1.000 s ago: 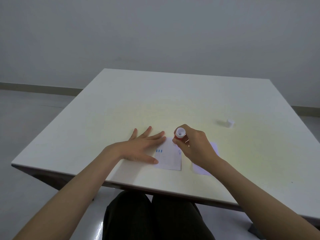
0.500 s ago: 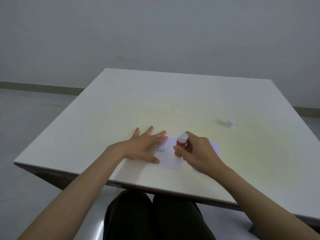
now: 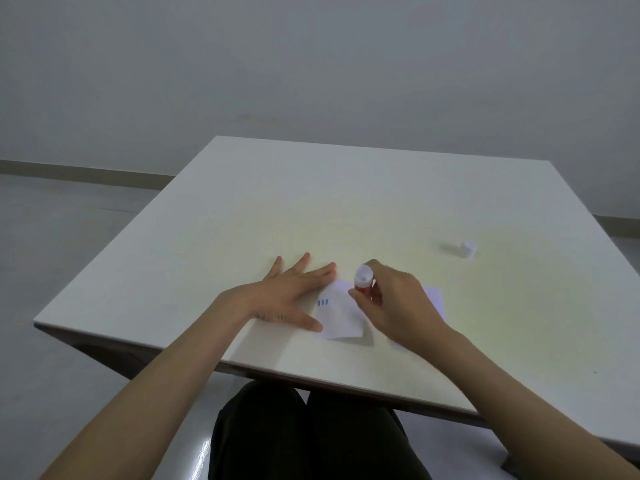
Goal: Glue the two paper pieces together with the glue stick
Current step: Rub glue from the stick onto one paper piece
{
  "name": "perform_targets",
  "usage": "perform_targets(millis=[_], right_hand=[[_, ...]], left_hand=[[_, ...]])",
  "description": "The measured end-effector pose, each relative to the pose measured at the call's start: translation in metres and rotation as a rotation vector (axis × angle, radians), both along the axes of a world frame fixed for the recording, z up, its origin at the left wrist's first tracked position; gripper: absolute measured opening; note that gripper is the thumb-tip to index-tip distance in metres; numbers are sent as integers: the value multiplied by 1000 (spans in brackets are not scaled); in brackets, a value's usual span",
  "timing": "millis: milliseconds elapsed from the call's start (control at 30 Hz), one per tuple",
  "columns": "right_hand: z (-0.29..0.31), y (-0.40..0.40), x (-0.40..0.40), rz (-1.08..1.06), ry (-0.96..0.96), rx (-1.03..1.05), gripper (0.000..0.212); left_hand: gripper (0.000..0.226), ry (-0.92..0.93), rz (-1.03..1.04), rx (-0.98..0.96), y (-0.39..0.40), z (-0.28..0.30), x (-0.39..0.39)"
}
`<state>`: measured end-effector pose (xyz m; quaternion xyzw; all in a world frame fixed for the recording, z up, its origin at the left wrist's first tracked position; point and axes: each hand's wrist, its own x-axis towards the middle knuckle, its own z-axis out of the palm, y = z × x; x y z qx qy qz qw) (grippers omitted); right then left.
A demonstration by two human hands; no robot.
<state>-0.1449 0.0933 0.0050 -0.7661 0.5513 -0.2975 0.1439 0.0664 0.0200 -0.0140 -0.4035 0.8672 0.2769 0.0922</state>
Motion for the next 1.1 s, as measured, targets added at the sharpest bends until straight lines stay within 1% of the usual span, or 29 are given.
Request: perform_targets(millis=[67, 133, 333, 400, 433, 500, 567, 667, 767, 833, 967, 1100], right_hand=[[1, 12, 3, 74, 50, -14, 14], [5, 16, 2, 103, 76, -17, 13], [16, -1, -8, 17, 51, -33, 12], [17, -4, -6, -6, -13, -39, 11], [18, -3, -2, 12, -80, -20, 10], [15, 0, 9, 92, -217, 68, 11], [9, 3, 20, 173, -252, 147, 14], [1, -2, 23, 204, -231, 170, 12], [-2, -13, 19, 207, -184, 147, 8], [-3, -22, 15, 193, -160, 121, 10], [-4, -39, 3, 114, -152, 81, 13], [0, -45, -4, 4, -108, 24, 14]], left_hand=[[100, 2, 6, -3, -1, -1, 0], [101, -7, 5, -6, -2, -2, -1], [100, -74, -40, -16, -3, 0, -1], [100, -88, -38, -21, -2, 1, -2], [101, -92, -32, -21, -2, 2, -2], [101, -83, -14, -8, -1, 2, -5], [96, -61, -9, 8, 0, 3, -6], [90, -23, 3, 34, 2, 5, -4], [92, -8, -16, 41, 2, 6, -2], [94, -34, -33, 27, 1, 7, -2], [97, -83, -41, -12, 0, 6, -3], [98, -60, -23, -16, 3, 5, -2]])
